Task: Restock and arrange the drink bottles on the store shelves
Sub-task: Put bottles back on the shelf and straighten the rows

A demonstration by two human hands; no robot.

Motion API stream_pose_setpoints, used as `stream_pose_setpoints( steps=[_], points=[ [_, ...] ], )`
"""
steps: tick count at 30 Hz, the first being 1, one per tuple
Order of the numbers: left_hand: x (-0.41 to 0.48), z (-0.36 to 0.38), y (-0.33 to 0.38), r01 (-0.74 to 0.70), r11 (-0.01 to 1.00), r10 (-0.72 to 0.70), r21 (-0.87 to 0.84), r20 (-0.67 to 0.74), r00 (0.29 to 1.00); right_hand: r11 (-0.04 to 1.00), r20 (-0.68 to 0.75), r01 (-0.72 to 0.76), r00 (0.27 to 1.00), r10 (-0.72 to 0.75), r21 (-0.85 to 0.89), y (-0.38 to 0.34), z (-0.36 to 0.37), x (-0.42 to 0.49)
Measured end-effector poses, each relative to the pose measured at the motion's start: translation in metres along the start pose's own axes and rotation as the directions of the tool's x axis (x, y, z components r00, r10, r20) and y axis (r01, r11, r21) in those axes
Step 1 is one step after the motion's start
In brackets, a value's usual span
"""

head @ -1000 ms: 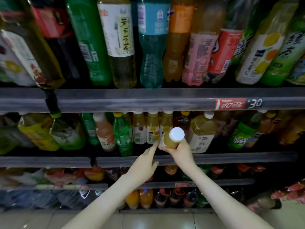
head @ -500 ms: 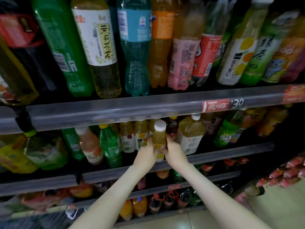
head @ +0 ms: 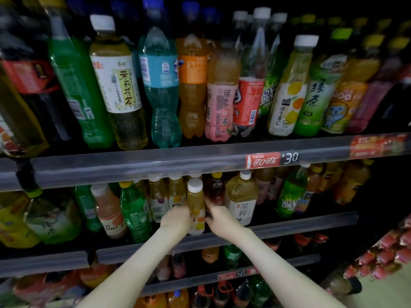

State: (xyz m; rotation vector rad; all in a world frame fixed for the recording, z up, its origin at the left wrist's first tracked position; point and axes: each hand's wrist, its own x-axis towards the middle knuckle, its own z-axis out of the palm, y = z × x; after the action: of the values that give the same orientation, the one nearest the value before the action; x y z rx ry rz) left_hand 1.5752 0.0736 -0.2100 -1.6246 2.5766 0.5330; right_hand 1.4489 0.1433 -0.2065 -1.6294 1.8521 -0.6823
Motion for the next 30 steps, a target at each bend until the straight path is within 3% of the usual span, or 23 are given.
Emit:
stream_pose_setpoints(
  steps=[3,6,7,8,10,11,12,14,17,20,23,25,27,30],
  points=[
    [-0.026,-0.029,0.017,-0.002,0.977,-0.009,0.215,0.049,0.999,0.997,-0.081,0.021,0.996,-0.028,-0.077,-0.028,-0.032,-0.015],
    [-0.063,-0.073,0.045,-0.111,0.950,0.176,0.291,-0.208,0.962,0.988,-0.153,0.130,0.978,-0.143,-0.087,-0.065,-0.091,-0.043],
    [-0.073,-0.089,0.055,-0.178,0.947,0.267,0.266,-0.349,0.898,0.979,-0.268,0.193,0.941,-0.205,-0.070,-0.078,-0.114,-0.051],
    [-0.080,-0.104,0.062,-0.270,0.936,0.350,0.228,-0.504,0.790,0.964,-0.431,0.257,0.864,-0.259,-0.064,-0.087,-0.135,-0.056],
    [-0.077,-0.126,0.073,-0.452,0.865,0.449,0.220,-0.743,0.497,0.933,-0.746,0.340,0.589,-0.311,-0.121,-0.094,-0.175,-0.052],
    [-0.070,-0.135,0.079,-0.494,0.830,0.464,0.259,-0.812,0.354,0.934,-0.838,0.317,0.455,-0.301,-0.164,-0.094,-0.193,-0.044],
    [-0.062,-0.143,0.084,-0.497,0.815,0.468,0.298,-0.844,0.261,0.946,-0.885,0.259,0.367,-0.285,-0.197,-0.092,-0.210,-0.035],
    [-0.047,-0.158,0.097,-0.442,0.817,0.489,0.371,-0.851,0.190,0.964,-0.902,0.062,0.340,-0.266,-0.260,-0.087,-0.238,-0.014],
    [-0.024,-0.175,0.108,-0.323,0.844,0.507,0.428,-0.833,0.222,0.854,-0.833,-0.290,0.492,-0.254,-0.432,-0.079,-0.260,0.009],
    [-0.004,-0.180,0.111,-0.251,0.868,0.494,0.429,-0.801,0.339,0.776,-0.766,-0.342,0.586,-0.265,-0.529,-0.075,-0.265,0.020],
    [0.005,-0.177,0.110,-0.258,0.873,0.486,0.413,-0.776,0.403,0.826,-0.758,-0.234,0.574,-0.308,-0.512,-0.079,-0.266,0.017],
    [0.004,-0.174,0.108,-0.297,0.870,0.488,0.393,-0.775,0.402,0.887,-0.753,-0.006,0.530,-0.389,-0.462,-0.079,-0.262,0.008],
    [0.001,-0.171,0.105,-0.328,0.863,0.494,0.383,-0.776,0.393,0.885,-0.745,0.176,0.483,-0.459,-0.432,-0.073,-0.255,-0.004],
    [-0.006,-0.159,0.096,-0.377,0.850,0.510,0.368,-0.757,0.409,0.835,-0.720,0.206,0.428,-0.546,-0.510,-0.056,-0.250,-0.021]
  ],
)
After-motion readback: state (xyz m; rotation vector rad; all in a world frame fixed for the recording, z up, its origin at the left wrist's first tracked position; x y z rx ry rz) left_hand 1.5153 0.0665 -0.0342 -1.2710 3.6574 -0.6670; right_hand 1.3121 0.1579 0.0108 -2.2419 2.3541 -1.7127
